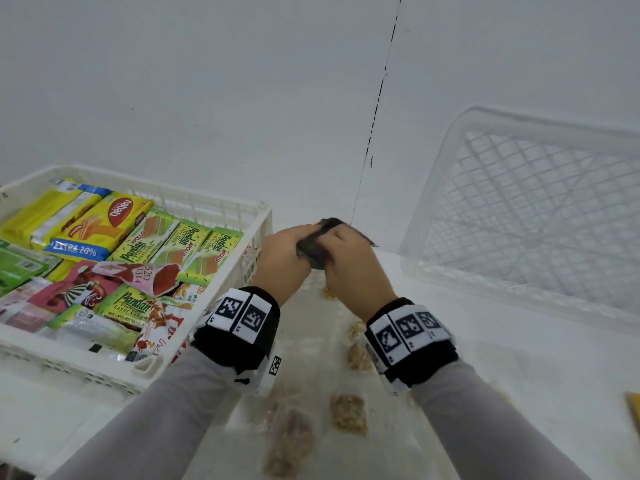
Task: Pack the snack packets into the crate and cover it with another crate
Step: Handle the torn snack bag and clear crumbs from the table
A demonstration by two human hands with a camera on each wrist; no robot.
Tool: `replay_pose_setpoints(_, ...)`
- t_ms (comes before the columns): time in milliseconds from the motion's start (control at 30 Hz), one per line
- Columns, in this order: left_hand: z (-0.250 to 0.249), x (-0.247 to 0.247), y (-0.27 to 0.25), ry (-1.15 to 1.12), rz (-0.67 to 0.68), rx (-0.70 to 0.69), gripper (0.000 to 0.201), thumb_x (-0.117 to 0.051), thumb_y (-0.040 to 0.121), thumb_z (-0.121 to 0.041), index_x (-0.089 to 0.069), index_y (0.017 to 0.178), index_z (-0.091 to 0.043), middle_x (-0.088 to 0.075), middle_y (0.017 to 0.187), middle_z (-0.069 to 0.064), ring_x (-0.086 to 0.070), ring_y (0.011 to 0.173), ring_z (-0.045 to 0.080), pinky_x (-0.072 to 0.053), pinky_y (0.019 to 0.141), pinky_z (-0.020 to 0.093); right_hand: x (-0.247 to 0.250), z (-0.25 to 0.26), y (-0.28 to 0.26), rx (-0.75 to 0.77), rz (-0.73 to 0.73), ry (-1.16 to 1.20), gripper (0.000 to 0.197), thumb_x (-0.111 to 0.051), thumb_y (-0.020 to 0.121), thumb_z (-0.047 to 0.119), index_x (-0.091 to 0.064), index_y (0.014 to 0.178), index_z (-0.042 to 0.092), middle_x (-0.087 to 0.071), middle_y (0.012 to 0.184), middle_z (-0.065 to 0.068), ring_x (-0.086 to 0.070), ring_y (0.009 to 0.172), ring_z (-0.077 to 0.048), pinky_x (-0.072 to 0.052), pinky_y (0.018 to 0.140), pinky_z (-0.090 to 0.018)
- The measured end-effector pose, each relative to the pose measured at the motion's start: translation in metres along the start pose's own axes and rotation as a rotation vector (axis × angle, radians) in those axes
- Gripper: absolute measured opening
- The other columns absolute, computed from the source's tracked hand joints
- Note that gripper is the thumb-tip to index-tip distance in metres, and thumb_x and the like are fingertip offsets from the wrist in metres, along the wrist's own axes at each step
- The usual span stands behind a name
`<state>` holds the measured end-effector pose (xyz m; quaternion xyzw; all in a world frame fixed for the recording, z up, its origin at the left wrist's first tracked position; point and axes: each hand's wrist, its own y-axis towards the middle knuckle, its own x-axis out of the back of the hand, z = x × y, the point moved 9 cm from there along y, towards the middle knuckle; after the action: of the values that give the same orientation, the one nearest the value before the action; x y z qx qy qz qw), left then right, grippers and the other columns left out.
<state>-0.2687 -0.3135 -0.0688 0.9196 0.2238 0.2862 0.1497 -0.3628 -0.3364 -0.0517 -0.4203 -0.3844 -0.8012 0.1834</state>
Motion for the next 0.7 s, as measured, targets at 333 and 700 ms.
replay_pose_setpoints(333, 0.002, -0.001, -0.010, 0.108, 0.058, 0.031, 0.057, -0.046, 0.073, 0.015, -0.065, 0.120, -0.012, -0.068, 0.115, 0.007, -0.059, 0.113, 0.019, -0.045, 0.099, 0.030, -0.065, -0.021, 0.024, -0.108, 0.377, -0.262, 0.025, -0.048, 0.089, 0.018, -0.063, 0.107, 0.008, -0.065, 0.108, -0.013, -0.060, 0.101, -0.028, -0.043, 0.082, -0.027)
replay_pose_setpoints(700, 0.008, 0.009, -0.014, 0.031, 0.066, 0.124, 0.049, -0.049, 0.076, 0.016, -0.066, 0.115, -0.008, -0.066, 0.100, -0.002, -0.058, 0.094, 0.009, -0.039, 0.075, 0.000, 0.013, -0.004, -0.037, -0.190, -0.182, 0.325, 0.023, -0.054, 0.091, 0.010, -0.072, 0.104, 0.014, -0.056, 0.115, -0.001, -0.053, 0.109, -0.013, -0.045, 0.091, -0.025)
